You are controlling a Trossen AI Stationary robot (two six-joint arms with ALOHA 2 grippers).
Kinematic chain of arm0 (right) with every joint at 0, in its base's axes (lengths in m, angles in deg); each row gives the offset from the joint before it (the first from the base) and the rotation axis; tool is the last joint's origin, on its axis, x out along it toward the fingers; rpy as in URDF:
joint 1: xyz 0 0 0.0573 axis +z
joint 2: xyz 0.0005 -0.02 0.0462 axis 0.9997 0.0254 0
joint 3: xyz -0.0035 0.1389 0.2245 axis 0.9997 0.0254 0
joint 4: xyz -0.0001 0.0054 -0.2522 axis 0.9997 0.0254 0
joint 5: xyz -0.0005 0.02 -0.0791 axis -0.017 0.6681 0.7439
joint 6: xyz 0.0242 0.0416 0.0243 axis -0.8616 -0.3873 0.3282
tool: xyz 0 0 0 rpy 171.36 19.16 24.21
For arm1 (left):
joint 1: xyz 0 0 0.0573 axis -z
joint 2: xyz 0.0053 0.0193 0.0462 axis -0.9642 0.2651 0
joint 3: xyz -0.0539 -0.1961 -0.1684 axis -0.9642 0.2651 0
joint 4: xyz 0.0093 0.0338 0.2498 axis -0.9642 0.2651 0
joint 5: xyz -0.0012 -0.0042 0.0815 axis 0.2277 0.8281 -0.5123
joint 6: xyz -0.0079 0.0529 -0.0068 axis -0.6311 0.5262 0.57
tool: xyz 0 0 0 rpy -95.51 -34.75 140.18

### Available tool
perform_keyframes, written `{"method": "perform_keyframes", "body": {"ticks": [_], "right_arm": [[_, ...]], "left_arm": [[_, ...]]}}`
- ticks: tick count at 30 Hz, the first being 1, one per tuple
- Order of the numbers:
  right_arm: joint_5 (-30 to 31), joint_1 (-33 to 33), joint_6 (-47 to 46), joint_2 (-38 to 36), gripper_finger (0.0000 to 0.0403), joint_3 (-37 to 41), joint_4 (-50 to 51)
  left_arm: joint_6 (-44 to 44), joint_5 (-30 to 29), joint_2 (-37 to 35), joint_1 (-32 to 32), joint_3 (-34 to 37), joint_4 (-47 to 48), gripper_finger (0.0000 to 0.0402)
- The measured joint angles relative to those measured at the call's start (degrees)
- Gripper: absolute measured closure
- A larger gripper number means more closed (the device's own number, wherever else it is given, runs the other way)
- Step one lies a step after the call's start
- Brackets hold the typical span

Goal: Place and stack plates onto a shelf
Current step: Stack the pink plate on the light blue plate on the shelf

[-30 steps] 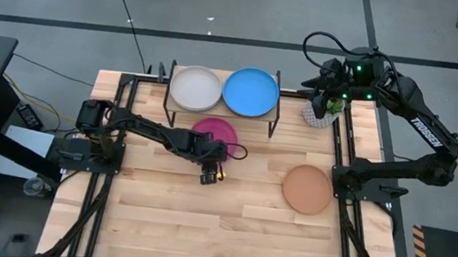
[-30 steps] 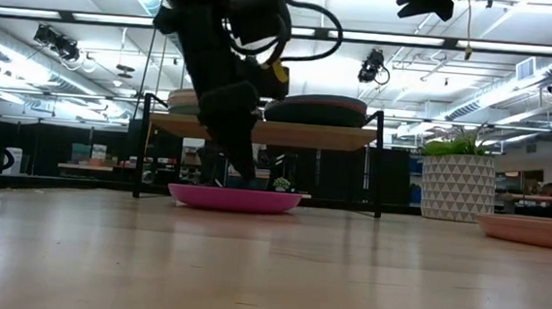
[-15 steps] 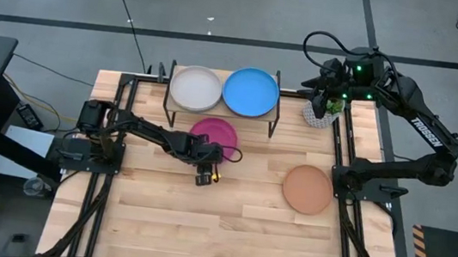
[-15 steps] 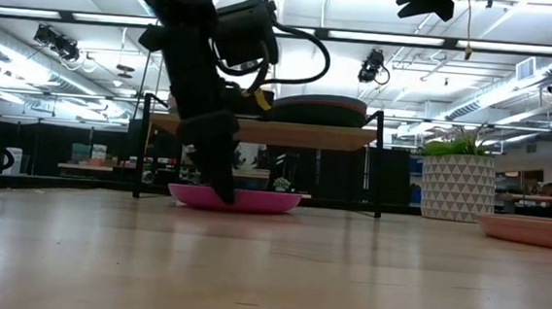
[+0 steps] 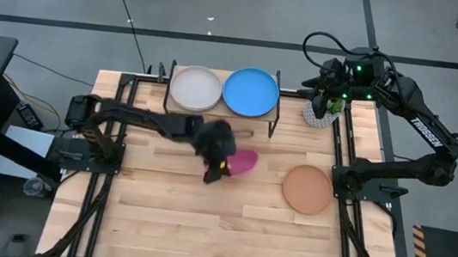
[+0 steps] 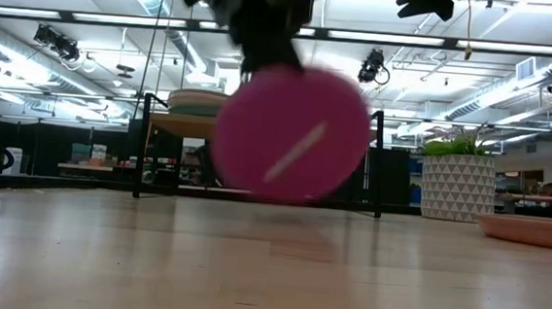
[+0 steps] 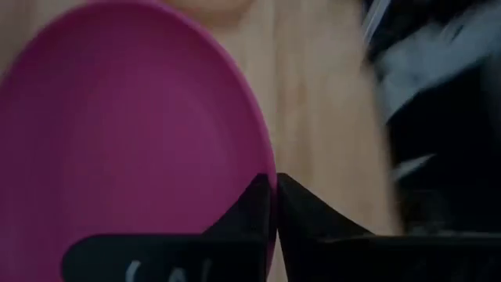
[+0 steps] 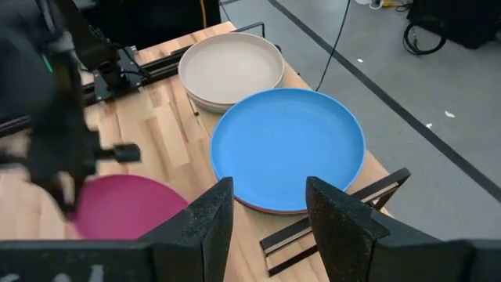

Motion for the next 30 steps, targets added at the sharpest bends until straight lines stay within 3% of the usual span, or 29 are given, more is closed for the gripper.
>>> {"method": "perform_keyframes", "body": {"ticks": [8,11,14,20,30], "right_arm": [[3.69,0.00,1.63,-0.54,0.0235,0.00,-1.02],[4.33,0.00,1.71,-0.92,0.0235,0.00,-2.19],[5.45,-0.02,1.72,-1.59,0.0235,0.00,-2.89],[7.88,-0.02,1.69,-2.66,0.0235,0.00,-3.04],[7.87,-0.07,-0.39,-2.75,0.0235,0.00,-3.02]], "left_arm": [[-5.34,7.12,-4.30,-7.28,-15.82,-0.22,0.0386],[-3.57,6.31,-4.31,-9.59,-21.61,-0.32,0.0387],[0.46,0.24,-4.56,-11.89,-25.22,-0.46,0.0387],[7.84,-8.79,-3.37,-15.35,-25.31,0.94,0.0387],[17.65,-12.32,5.01,-14.76,-25.09,5.45,0.0386]]}}
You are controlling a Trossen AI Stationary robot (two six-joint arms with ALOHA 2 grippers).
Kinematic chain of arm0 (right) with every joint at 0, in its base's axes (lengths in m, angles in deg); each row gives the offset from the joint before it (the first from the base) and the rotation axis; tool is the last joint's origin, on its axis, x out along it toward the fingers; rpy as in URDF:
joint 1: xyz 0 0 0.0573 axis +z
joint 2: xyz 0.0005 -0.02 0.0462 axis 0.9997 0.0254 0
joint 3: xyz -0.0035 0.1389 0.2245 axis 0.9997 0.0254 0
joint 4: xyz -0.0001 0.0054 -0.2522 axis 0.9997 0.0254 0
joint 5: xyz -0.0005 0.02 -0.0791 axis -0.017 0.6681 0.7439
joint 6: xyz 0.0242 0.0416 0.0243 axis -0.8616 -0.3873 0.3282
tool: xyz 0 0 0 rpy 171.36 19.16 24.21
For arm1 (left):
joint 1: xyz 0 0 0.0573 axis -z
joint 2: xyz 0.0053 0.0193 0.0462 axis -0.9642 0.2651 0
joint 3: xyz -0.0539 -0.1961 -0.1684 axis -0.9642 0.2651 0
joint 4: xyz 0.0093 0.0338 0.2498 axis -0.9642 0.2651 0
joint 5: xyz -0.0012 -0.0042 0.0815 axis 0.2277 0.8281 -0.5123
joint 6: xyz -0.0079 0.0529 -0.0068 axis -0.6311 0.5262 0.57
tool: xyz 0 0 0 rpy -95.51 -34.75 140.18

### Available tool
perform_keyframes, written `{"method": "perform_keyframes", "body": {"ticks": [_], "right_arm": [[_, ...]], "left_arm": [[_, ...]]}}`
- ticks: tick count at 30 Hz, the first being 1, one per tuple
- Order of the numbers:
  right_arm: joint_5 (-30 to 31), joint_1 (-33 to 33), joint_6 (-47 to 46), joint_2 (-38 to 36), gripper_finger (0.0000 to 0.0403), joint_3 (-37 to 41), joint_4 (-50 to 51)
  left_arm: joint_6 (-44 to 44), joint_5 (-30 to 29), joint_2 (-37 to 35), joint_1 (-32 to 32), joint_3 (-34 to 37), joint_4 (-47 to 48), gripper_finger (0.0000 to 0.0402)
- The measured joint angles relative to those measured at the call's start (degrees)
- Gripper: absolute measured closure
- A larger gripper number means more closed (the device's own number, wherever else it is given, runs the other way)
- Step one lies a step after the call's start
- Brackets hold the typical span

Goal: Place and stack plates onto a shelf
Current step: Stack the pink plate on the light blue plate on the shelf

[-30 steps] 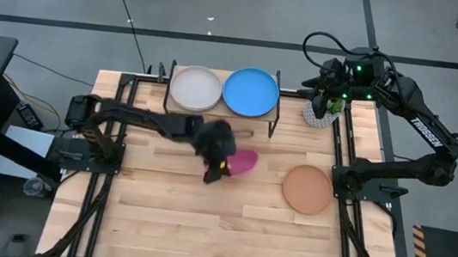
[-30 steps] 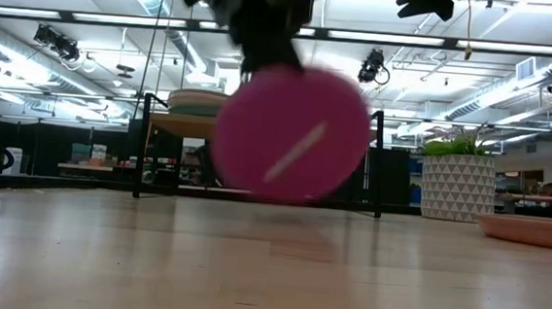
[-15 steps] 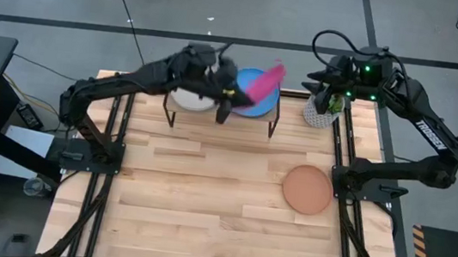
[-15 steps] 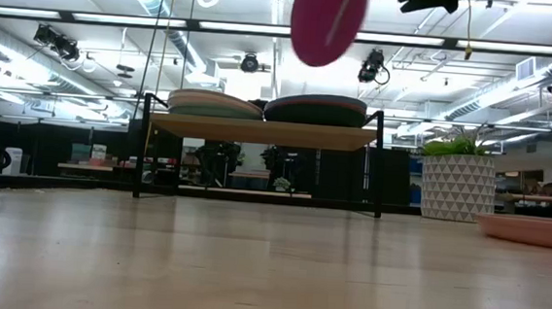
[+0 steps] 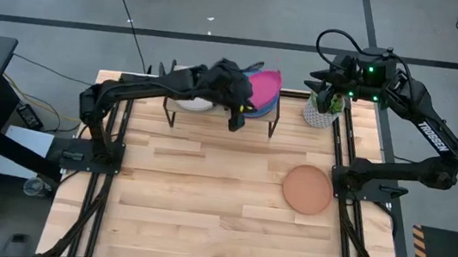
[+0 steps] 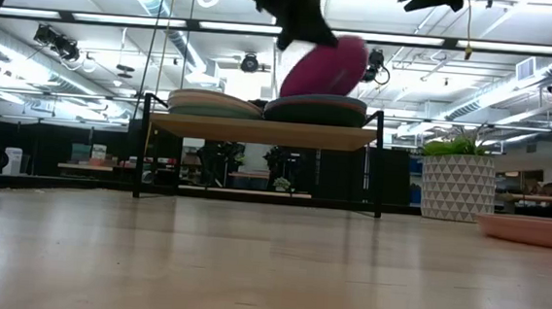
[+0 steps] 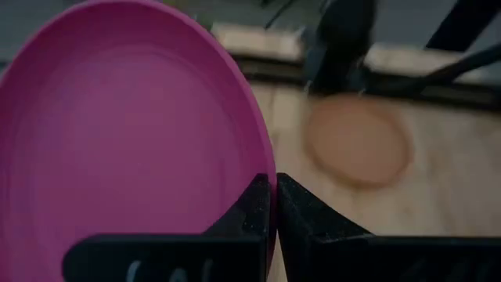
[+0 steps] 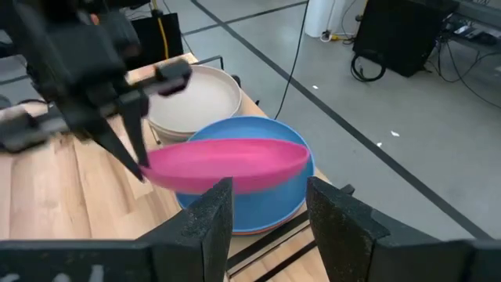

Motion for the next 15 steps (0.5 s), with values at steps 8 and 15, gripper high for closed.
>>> {"method": "perform_keyframes", "body": {"ticks": [8,15], "right_arm": [[-0.07,0.00,-0.28,0.00,0.0235,0.00,0.02],[-6.41,0.03,0.32,0.00,0.0235,-0.02,5.89]], "left_arm": [[4.26,-7.51,1.03,0.14,-0.07,1.18,0.0309],[-3.71,-4.49,-0.58,0.15,-0.93,-0.39,0.0237]]}}
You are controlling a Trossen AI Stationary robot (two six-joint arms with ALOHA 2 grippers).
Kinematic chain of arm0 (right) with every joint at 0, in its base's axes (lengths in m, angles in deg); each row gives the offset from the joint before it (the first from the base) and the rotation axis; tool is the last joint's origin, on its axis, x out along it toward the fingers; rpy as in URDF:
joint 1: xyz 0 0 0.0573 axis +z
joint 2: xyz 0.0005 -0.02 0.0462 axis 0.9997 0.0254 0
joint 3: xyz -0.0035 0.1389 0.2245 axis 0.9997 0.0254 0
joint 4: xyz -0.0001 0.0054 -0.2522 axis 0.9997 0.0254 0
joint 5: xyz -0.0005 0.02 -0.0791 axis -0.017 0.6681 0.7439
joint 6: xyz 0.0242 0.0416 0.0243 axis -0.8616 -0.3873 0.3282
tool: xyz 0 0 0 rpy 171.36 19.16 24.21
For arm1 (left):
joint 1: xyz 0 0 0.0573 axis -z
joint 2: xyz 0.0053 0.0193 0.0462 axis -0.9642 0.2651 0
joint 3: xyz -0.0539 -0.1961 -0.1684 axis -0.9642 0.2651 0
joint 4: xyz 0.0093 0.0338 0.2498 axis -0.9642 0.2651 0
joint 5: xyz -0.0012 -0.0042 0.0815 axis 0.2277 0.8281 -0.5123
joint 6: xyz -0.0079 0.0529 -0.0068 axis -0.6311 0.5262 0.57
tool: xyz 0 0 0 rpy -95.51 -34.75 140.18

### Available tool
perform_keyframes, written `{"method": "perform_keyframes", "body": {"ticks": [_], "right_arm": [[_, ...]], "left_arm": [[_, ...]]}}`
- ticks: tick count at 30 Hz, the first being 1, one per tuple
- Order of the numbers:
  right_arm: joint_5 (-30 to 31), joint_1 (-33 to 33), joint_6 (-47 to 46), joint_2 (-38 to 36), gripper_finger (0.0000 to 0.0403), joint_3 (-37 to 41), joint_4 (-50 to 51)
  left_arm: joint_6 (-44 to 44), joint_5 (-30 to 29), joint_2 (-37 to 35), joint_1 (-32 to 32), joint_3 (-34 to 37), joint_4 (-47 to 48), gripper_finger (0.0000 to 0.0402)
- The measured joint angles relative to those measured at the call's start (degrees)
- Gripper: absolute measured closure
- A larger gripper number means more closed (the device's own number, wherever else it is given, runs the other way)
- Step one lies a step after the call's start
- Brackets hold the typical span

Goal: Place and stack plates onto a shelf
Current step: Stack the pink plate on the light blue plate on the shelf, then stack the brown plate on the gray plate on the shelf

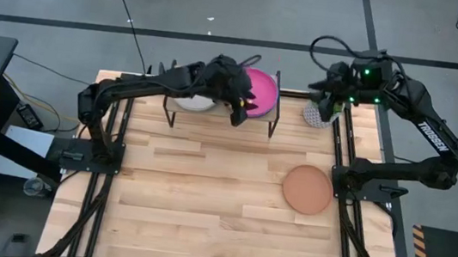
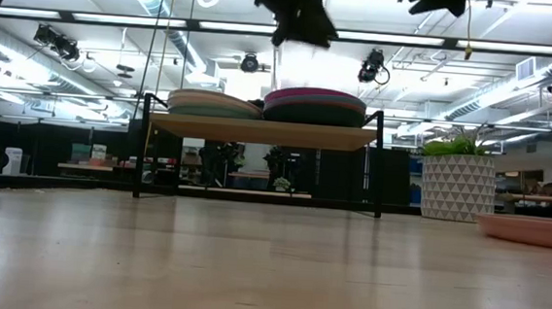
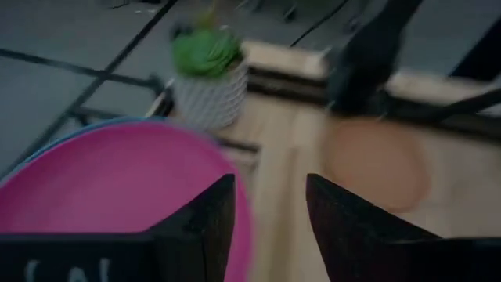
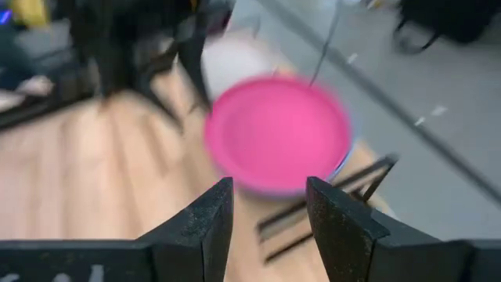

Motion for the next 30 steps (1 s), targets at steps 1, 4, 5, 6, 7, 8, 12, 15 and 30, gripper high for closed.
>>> {"method": "perform_keyframes", "body": {"ticks": [1,4,5,6,7,8,12,15,30], "right_arm": [[-1.28,0.11,0.48,0.06,0.0235,0.00,2.07],[-4.10,0.68,1.64,0.73,0.0235,0.02,8.53],[-5.12,0.82,2.37,1.07,0.0235,0.02,10.77],[-6.41,0.90,3.40,1.45,0.0235,0.02,12.86],[-7.69,1.13,4.48,1.93,0.0235,0.05,14.85],[-8.81,1.54,5.13,2.34,0.0235,0.44,16.13],[-11.50,4.18,3.68,2.84,0.0235,5.42,17.04],[-10.53,6.31,1.71,2.79,0.0235,9.57,16.96],[-7.42,11.58,1.01,3.18,0.0235,31.30,13.63]], "left_arm": [[-1.43,1.86,-0.28,0.00,-0.83,-0.06,0.0234],[-3.95,6.94,-0.49,0.28,-3.47,0.12,0.0232],[-4.55,7.98,-0.47,0.53,-4.19,0.76,0.0232],[-5.49,8.42,-0.47,0.88,-4.73,1.15,0.0231],[-6.04,8.46,-0.45,1.22,-5.26,1.37,0.0231],[-7.04,8.46,-0.45,1.54,-5.82,1.95,0.0231],[-9.85,8.27,-0.84,3.28,-7.43,5.34,0.0230],[-8.34,5.21,-2.03,6.02,-7.50,11.07,0.0231],[-10.49,3.58,-12.56,21.80,9.48,17.47,0.0297]]}}
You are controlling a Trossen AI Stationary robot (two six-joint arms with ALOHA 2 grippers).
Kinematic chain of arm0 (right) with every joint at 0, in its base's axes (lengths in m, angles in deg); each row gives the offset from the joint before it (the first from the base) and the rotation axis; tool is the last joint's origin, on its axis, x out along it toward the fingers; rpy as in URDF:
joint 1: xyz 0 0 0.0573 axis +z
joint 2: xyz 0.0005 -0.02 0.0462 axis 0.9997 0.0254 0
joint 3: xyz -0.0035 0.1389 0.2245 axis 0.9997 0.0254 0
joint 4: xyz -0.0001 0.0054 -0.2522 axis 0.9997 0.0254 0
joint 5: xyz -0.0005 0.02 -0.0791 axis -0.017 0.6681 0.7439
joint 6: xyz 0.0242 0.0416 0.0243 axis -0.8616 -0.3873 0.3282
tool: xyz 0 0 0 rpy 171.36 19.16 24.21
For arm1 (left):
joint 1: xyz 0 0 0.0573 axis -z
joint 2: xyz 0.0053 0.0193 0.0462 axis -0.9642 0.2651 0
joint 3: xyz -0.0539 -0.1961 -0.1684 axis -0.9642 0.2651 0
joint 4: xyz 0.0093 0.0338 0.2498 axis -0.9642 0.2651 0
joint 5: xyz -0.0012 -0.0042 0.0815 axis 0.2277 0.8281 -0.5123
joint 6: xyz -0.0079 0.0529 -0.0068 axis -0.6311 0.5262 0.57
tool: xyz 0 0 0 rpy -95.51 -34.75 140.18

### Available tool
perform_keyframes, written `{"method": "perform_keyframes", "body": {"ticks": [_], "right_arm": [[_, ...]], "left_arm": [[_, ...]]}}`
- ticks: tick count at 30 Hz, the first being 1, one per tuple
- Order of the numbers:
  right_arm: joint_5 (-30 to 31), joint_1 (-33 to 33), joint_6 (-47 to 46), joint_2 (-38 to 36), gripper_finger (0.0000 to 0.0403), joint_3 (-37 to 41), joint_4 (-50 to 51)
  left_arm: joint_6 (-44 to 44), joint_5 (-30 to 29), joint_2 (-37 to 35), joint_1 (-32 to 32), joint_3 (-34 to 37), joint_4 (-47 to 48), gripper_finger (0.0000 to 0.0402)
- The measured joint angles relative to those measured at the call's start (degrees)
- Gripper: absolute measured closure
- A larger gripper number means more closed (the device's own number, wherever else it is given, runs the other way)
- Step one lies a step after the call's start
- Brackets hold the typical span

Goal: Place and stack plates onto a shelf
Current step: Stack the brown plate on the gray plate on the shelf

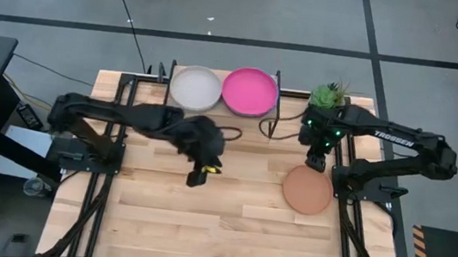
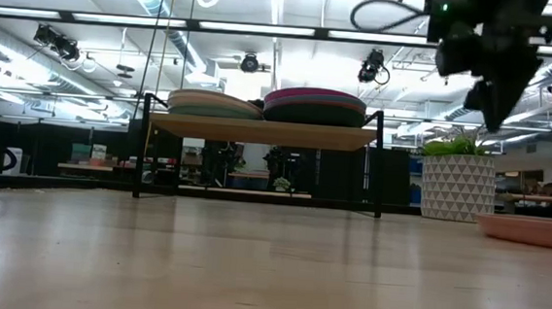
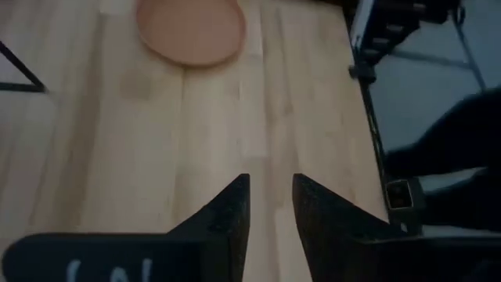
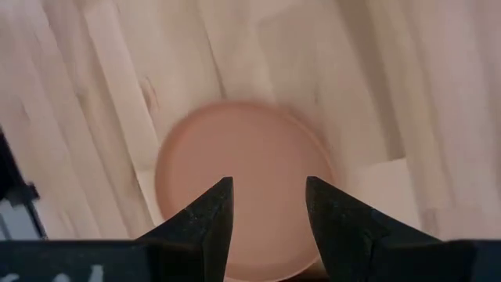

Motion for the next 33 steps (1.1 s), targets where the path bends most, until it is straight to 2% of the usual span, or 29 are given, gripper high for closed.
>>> {"method": "perform_keyframes", "body": {"ticks": [6,11,15,19,22,26,29,33], "right_arm": [[2.17,3.44,2.42,5.62,0.0235,4.67,-3.69],[6.20,5.51,7.38,12.79,0.0235,4.17,-8.73],[7.32,6.84,14.80,18.58,0.0235,4.00,-10.22],[11.15,8.34,21.63,23.39,0.0235,4.00,-10.37],[13.54,8.75,24.34,25.93,0.0235,4.00,-10.98],[13.45,8.72,25.56,28.79,0.0245,4.02,-13.55],[13.34,8.76,25.39,30.60,0.0269,4.04,-14.44],[11.35,8.77,23.87,32.55,0.0334,4.04,-14.43]], "left_arm": [[-9.91,-8.09,-10.66,3.32,14.84,-11.90,0.0319],[-15.94,-13.99,-17.18,6.41,20.57,-14.71,0.0326],[-18.02,-18.97,-21.45,9.19,21.56,-14.77,0.0326],[-19.85,-23.92,-25.51,11.75,21.59,-14.95,0.0326],[-21.31,-27.34,-28.07,13.54,21.58,-14.98,0.0326],[-23.19,-29.59,-29.91,15.53,21.59,-14.97,0.0326],[-23.99,-29.57,-29.86,16.88,21.57,-14.83,0.0326],[-24.45,-29.47,-29.70,18.67,21.59,-14.92,0.0326]]}}
